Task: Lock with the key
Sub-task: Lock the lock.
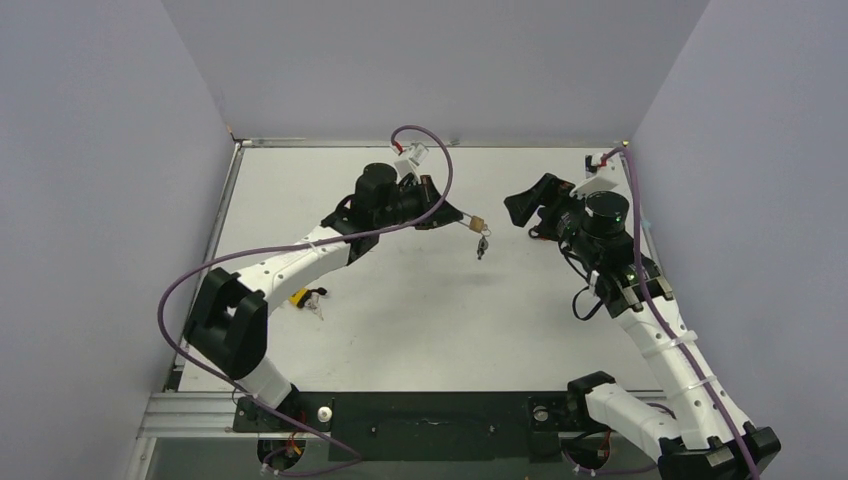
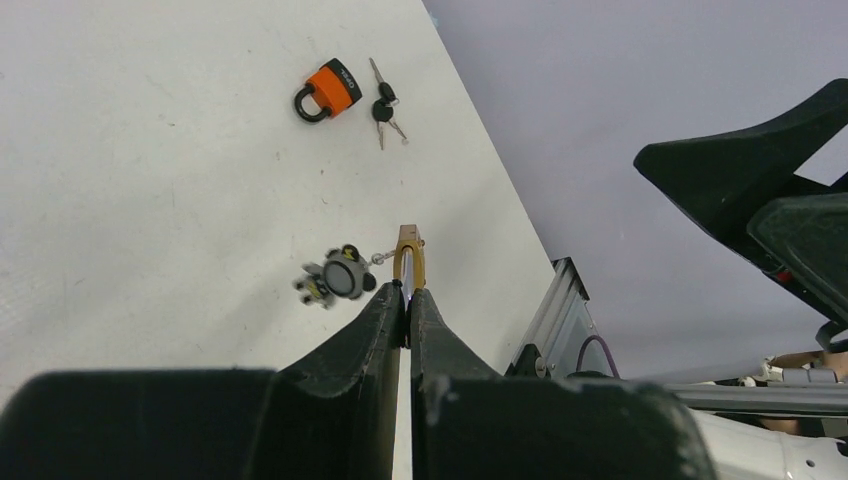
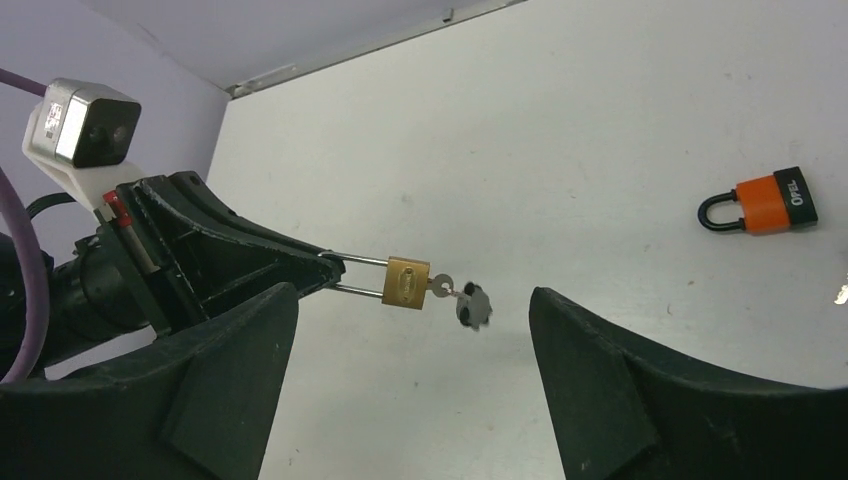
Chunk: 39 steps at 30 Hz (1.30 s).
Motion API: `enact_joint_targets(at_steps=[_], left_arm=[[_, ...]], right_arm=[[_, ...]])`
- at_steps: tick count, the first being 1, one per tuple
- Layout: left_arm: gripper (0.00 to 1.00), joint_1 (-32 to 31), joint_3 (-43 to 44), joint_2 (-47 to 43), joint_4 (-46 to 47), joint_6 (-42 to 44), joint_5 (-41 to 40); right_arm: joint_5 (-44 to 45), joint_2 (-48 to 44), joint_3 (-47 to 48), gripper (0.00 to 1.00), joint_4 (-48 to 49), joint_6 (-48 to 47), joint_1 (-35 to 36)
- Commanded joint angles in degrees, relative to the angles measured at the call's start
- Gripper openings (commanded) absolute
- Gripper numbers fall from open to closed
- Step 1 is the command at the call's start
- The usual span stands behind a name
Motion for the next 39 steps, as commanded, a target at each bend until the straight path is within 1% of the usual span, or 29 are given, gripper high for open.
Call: enact_joint_targets(at_steps=[1,3,4,6,7,8,9,10,11,12,13,17,19,23,25,28,30,36,37,38,39], left_arm=[[0.00,1.2,1.8,3.8,12.8,-3.4,6.2],[0.00,1.7,2.0,4.8,13.7,-3.5,8.3],[0.00,2.0,2.0,4.8,13.9,-3.4,9.4],[0.00,2.8,2.0,4.1,13.8,-3.3,11.0],[0.00,3.1,2.1,3.5,13.6,-2.9,11.7],[0.00,3.6,2.2,3.2,13.1,-2.8,12.9],[0.00,3.9,2.5,2.8,12.9,-2.8,13.7],[0.00,4.2,2.7,2.7,12.4,-2.8,15.6],[0.00,4.4,3.1,2.2,12.2,-3.0,16.4],[0.00,4.4,3.3,1.9,11.8,-3.1,18.1],[0.00,4.5,3.7,1.1,11.5,-3.6,19.0],[0.00,4.5,5.0,-3.1,8.0,-3.4,22.4],[0.00,4.5,6.4,-5.2,3.5,-2.1,23.3],[0.00,4.5,8.3,-7.8,-0.1,-1.3,23.9],[0.00,4.6,8.8,-8.8,-0.8,-1.8,23.9],[0.00,4.9,9.7,-9.9,-1.0,-3.5,24.7],[0.00,5.0,10.3,-10.5,-1.3,-3.8,25.2],[0.00,5.0,11.9,-11.6,-2.8,-3.6,25.5],[0.00,5.0,12.0,-11.7,-3.0,-3.6,25.4],[0.00,5.1,12.1,-11.8,-3.1,-3.5,25.3],[0.00,5.2,11.9,-11.9,-3.0,-3.6,25.2]], right_arm=[[1.6,0.9,-1.5,0.81,0.6,-2.6,-0.9],[-2.7,1.2,-3.2,0.81,3.7,-5.8,-1.3],[-4.2,1.1,-4.9,0.80,6.9,-6.5,-1.7],[-10.3,1.3,-7.6,0.79,10.4,-7.6,-3.8],[-14.9,1.2,-8.9,0.79,12.3,-7.1,-5.7],[-17.6,1.2,-11.3,0.78,16.8,-6.8,-6.5],[-22.2,0.9,-12.6,0.78,18.7,-6.0,-7.3],[-24.1,0.7,-15.3,0.76,24.5,-5.7,-7.5],[-27.4,0.1,-18.0,0.75,27.2,-5.0,-7.6],[-28.7,-0.2,-19.1,0.73,32.3,-4.5,-7.7],[-30.7,-0.6,-20.7,0.72,34.1,-3.8,-7.8],[-36.8,-0.2,-21.6,0.64,43.0,-0.2,-7.6],[-38.9,0.3,-20.5,0.56,43.1,0.2,-6.6],[-40.4,0.5,-17.4,0.46,39.3,-2.3,-4.0],[-41.1,0.3,-16.1,0.44,37.7,-3.3,-3.1],[-42.4,-0.9,-14.7,0.43,36.1,-4.0,-2.9],[-42.9,-1.8,-13.2,0.41,35.4,-3.8,-2.7],[-42.6,-3.8,-9.9,0.25,32.0,-4.4,-1.4],[-41.9,-4.0,-9.5,0.20,31.3,-4.8,-0.8],[-41.6,-4.1,-8.8,0.13,29.4,-5.8,-0.6],[-40.6,-4.1,-8.5,0.10,28.6,-7.0,0.0]])
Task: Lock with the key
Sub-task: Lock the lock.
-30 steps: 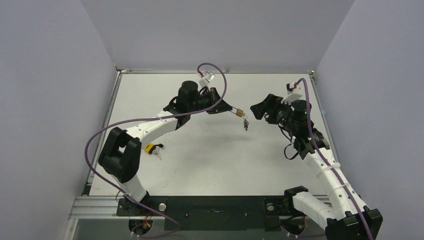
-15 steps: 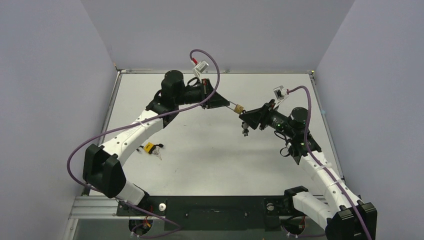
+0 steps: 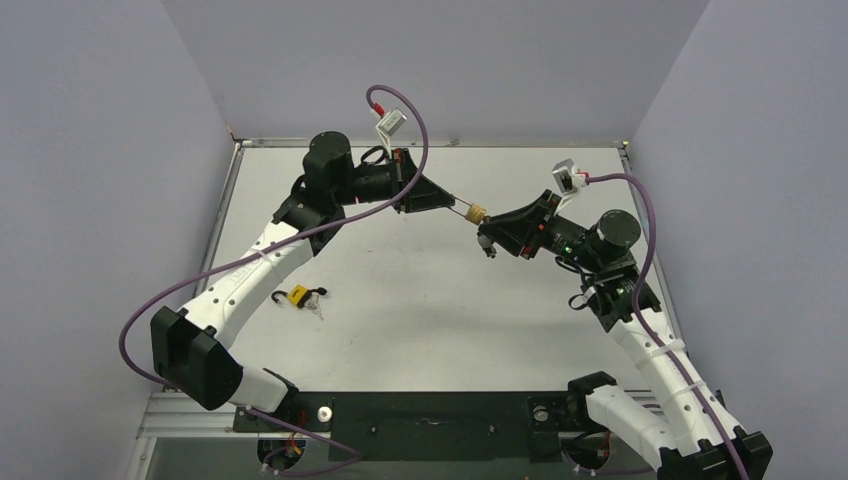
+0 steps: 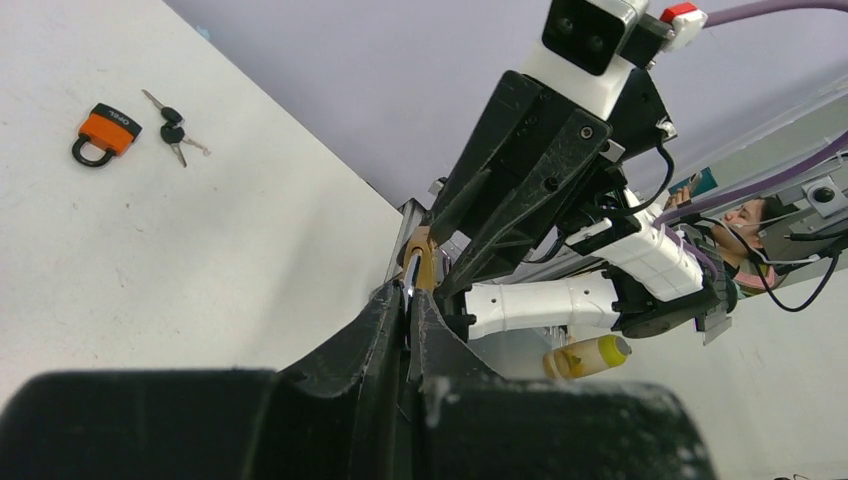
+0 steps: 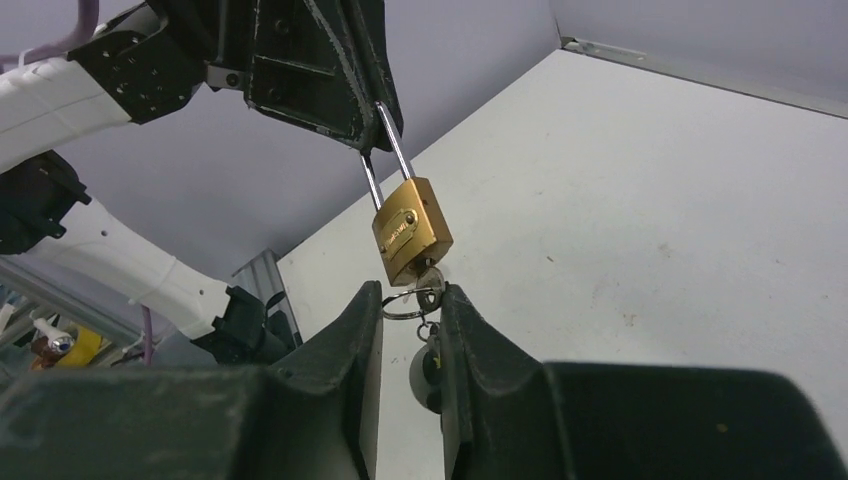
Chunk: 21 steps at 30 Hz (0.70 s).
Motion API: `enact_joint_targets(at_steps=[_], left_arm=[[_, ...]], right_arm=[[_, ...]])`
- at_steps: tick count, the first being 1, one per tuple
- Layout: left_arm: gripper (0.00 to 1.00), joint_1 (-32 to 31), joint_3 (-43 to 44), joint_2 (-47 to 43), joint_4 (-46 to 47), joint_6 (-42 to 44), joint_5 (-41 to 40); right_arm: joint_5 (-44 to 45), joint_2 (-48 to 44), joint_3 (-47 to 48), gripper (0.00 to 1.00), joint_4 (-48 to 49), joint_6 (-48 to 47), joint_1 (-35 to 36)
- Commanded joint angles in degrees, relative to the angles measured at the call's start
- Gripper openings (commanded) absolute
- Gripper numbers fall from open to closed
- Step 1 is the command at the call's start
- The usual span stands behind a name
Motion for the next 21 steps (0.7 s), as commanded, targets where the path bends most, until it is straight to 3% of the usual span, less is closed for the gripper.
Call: enact_joint_targets(at_steps=[1,12,21], left_arm=[[0.00,0.8,3.1,-2.7,0.7,-0.3,1.0],[0.00,4.6,2.6,-3.1,3.3,-2.1,1.7],[0.00,9.1,-1.8,-1.1,6.6,-1.2,1.5]], right_arm=[[1.3,-1.1,4.3,0.03,-3.7,-4.1,2.0],[6.8,-1.5,1.6,0.00,-7.6,-6.8,1.0],[9.8,-0.7,-1.6,0.00,-8.7,-7.0,-4.7]])
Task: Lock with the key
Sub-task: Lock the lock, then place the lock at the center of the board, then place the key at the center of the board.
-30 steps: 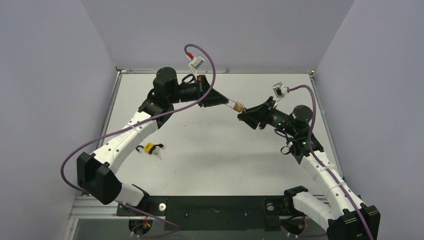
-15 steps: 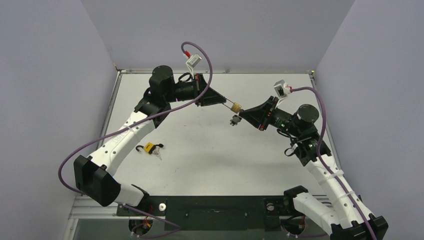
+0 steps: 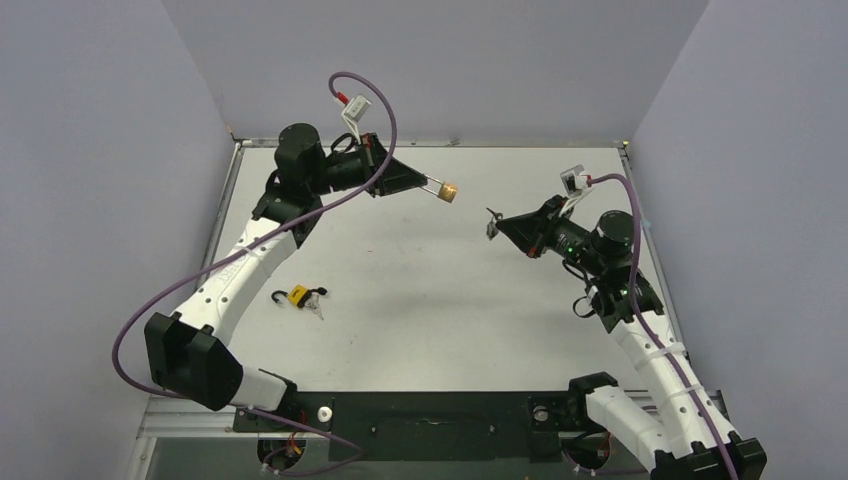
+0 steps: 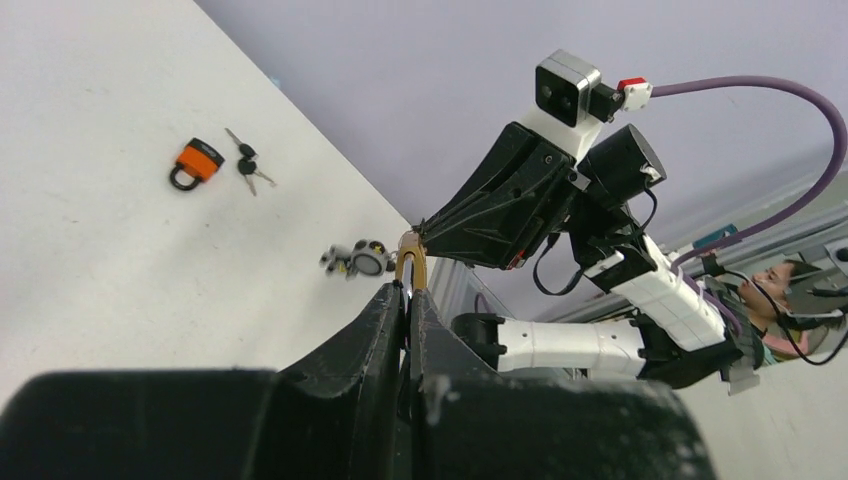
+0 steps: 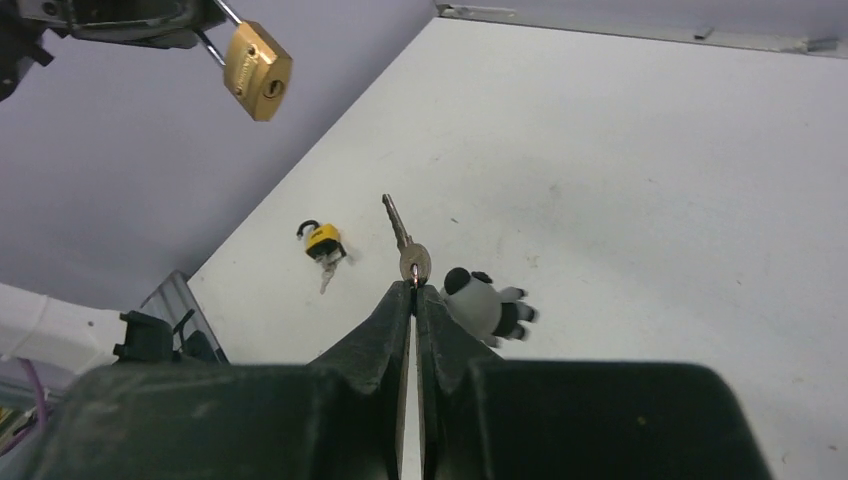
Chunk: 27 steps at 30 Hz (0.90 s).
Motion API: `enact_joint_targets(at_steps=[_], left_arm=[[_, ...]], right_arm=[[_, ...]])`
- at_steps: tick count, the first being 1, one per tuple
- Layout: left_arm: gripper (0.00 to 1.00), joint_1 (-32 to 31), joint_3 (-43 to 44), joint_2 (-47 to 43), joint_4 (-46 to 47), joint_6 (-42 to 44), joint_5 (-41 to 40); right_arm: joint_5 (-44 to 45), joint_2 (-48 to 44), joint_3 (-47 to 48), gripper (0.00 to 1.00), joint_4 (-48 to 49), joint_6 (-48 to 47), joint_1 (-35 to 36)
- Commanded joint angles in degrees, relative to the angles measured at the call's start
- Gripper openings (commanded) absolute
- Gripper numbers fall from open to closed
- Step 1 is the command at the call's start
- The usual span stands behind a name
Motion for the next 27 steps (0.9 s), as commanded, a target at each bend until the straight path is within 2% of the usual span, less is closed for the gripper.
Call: enact_joint_targets(at_steps=[1,6,13,20,27], left_arm=[[0.00,1.3,-2.0,0.7,6.9,0.0,-1.2],[0.00,0.0,-6.6,5.5,9.8,-0.8,-5.3],[0.00,-2.0,-9.5,18.5,18.0,-4.1,-6.4],[0.00,-2.9,-7.8,31.1,20.2,-5.0,-6.2],[0.00,-3.5,-6.5,37.9,17.7,-3.3,-7.6]], right_arm=[[3.6,1.2,-1.0,0.00,-0.5,-1.6,-1.6],[13.1,8.9,1.6,0.00,-4.8,-1.5,0.6],[27.9,24.6,10.4,0.00,-10.9,0.1,6.3],[30.1,39.6,18.1,0.00,-13.1,2.0,6.5],[32.7,50.6,21.2,0.00,-13.2,3.5,7.0]])
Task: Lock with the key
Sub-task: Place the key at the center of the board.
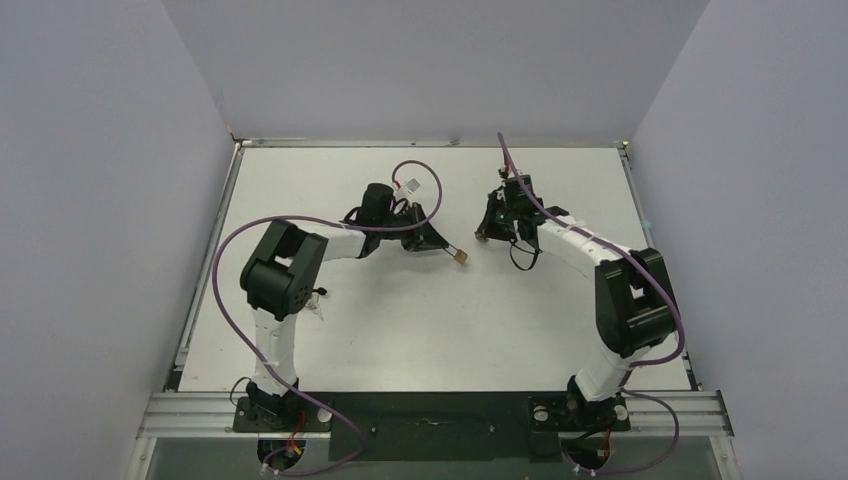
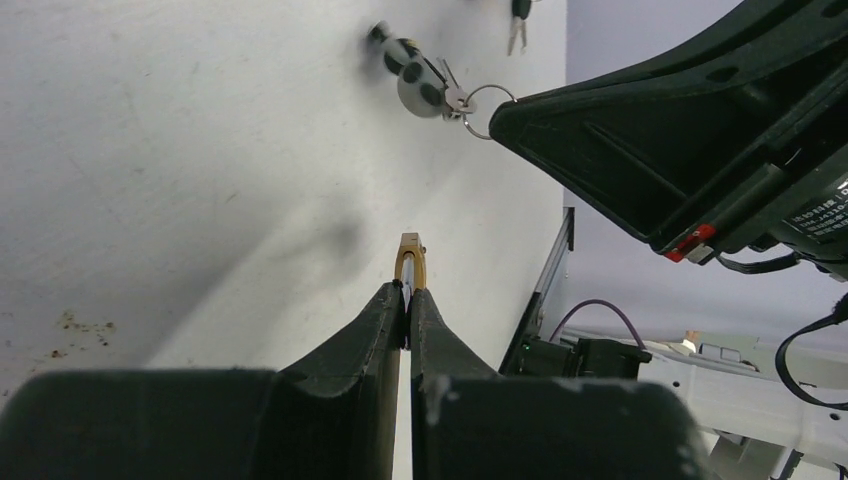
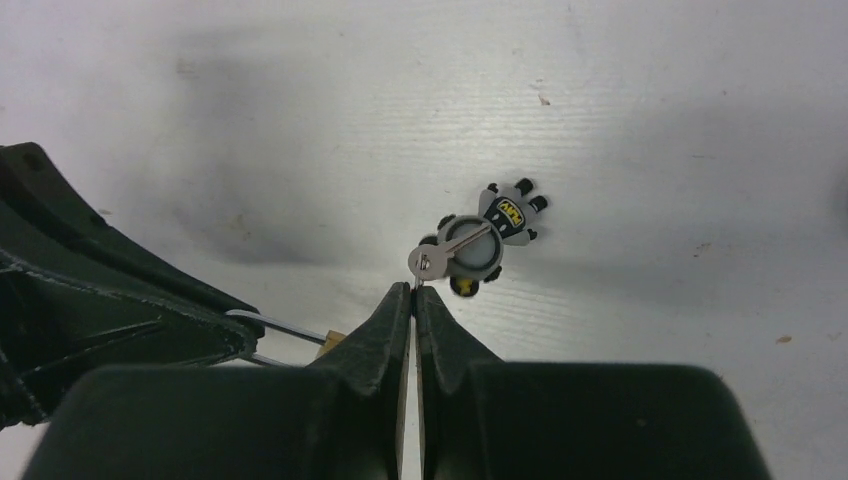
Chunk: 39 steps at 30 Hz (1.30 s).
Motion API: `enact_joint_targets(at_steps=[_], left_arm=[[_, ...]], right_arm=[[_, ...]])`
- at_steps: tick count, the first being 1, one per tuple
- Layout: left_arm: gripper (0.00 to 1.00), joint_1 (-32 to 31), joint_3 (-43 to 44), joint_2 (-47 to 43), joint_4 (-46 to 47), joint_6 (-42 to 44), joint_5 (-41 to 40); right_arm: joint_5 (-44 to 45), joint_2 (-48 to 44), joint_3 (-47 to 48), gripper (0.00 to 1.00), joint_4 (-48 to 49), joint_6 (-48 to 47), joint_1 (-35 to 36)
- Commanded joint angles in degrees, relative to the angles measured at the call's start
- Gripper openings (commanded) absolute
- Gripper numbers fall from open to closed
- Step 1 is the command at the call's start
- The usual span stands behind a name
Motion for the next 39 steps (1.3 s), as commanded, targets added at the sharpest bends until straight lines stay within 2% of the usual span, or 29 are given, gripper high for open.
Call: enact_joint_targets(at_steps=[1,8,11,14,17,19,25,27,30,34,39], left_arm=[[0.00,-0.4,3.7,3.0,1.1,1.5,-0.8],[0.01,-0.6,4.3,5.3,-2.5,4.2,-1.8],[0.11,-0.6,5.5,5.5,-5.3,5.6,-2.9],[0.28,-0.5,6.0,4.4,-9.5,7.4,-5.8],[0.35,-0.5,6.7,2.4,-13.6,10.2,-9.6],[0.37,-0.4,7.2,0.2,-16.7,11.7,-12.4],[0.43,-0.3,8.6,-5.9,-28.0,15.1,-23.5],[0.44,-0.1,8.2,-8.8,-30.7,15.1,-26.7],[0.44,0.7,6.8,-14.5,-35.3,14.5,-32.3],[0.45,2.8,5.9,-26.6,-44.8,15.1,-42.3],[0.45,8.7,7.1,-37.9,-57.2,17.8,-51.1]], right_arm=[[3.2,4.3,3.6,0.00,-0.2,1.2,0.9],[4.1,5.8,3.2,0.00,0.5,2.1,2.9],[3.9,5.5,2.8,0.00,0.7,2.5,4.0],[4.3,5.4,2.5,0.00,0.8,2.7,4.7],[4.3,5.3,2.6,0.00,0.6,2.8,4.7],[4.2,4.8,2.8,0.04,0.4,2.8,4.7],[6.1,2.1,3.9,0.41,-1.7,2.2,6.0],[7.5,1.1,4.7,0.48,-2.7,1.9,7.0],[9.3,-0.1,5.8,0.56,-3.6,2.4,8.9],[13.3,0.5,8.4,0.64,-3.8,3.6,15.1],[16.5,6.0,14.2,0.66,-0.8,6.2,22.5]])
